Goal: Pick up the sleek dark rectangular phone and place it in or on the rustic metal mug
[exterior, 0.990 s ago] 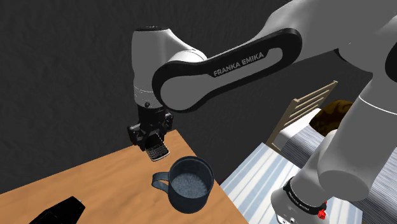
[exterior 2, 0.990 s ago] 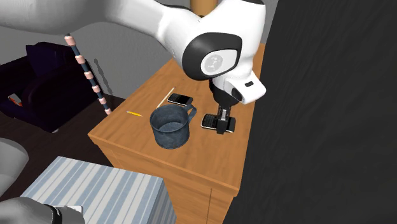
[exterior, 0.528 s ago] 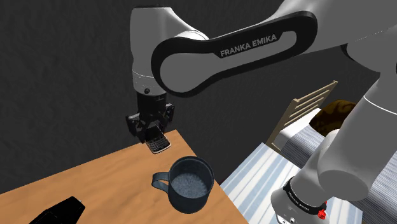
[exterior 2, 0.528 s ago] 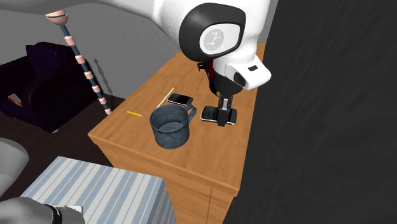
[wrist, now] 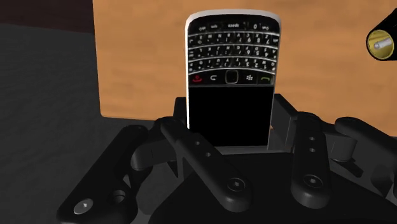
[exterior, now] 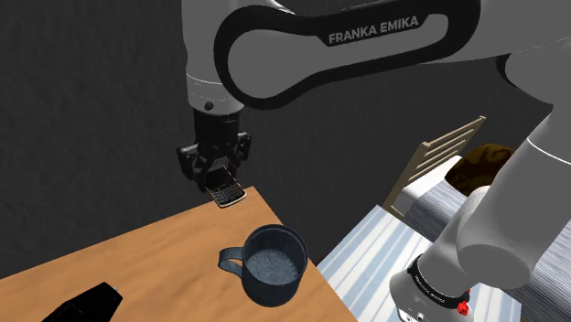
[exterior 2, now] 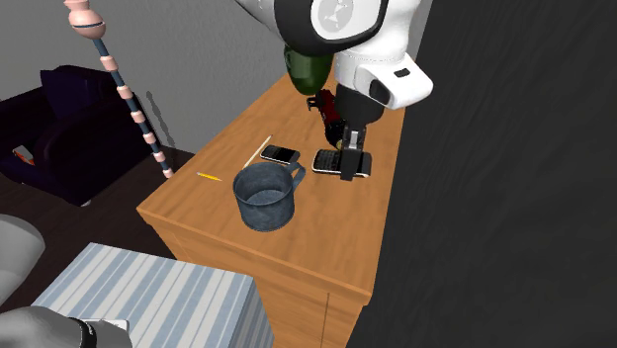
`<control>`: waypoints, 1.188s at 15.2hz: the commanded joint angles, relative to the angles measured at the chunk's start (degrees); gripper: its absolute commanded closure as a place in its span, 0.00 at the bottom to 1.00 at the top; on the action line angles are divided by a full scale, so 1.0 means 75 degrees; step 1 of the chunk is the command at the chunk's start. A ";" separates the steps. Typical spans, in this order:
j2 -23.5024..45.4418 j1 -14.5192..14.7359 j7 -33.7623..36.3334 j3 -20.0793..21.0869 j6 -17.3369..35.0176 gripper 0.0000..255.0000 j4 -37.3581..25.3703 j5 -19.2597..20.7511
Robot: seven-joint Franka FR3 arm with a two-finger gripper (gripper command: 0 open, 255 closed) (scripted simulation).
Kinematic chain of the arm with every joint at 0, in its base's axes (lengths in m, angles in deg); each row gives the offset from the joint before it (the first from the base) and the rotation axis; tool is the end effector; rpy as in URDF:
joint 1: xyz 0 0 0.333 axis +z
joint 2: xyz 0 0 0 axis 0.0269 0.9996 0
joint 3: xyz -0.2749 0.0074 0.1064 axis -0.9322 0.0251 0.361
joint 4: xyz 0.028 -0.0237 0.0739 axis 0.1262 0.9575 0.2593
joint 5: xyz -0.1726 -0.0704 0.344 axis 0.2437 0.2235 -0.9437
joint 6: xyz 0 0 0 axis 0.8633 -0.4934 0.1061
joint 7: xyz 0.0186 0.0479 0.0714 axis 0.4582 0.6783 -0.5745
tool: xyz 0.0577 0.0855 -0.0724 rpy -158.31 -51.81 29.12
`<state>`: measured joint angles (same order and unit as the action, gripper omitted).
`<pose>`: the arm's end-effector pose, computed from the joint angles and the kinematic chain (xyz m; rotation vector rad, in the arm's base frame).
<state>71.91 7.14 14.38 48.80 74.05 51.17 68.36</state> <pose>0.4508 0.3547 0.4491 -3.0835 0.0140 0.0411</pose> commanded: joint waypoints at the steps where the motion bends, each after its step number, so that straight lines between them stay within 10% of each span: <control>1: -0.0048 -0.0010 -0.0016 -0.0005 -0.0208 1.00 -0.0164 -0.0026; 18: -0.3176 0.0680 -0.0020 0.0197 0.0122 1.00 0.2848 -0.1872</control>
<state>48.08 12.21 14.37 50.22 74.17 71.74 54.42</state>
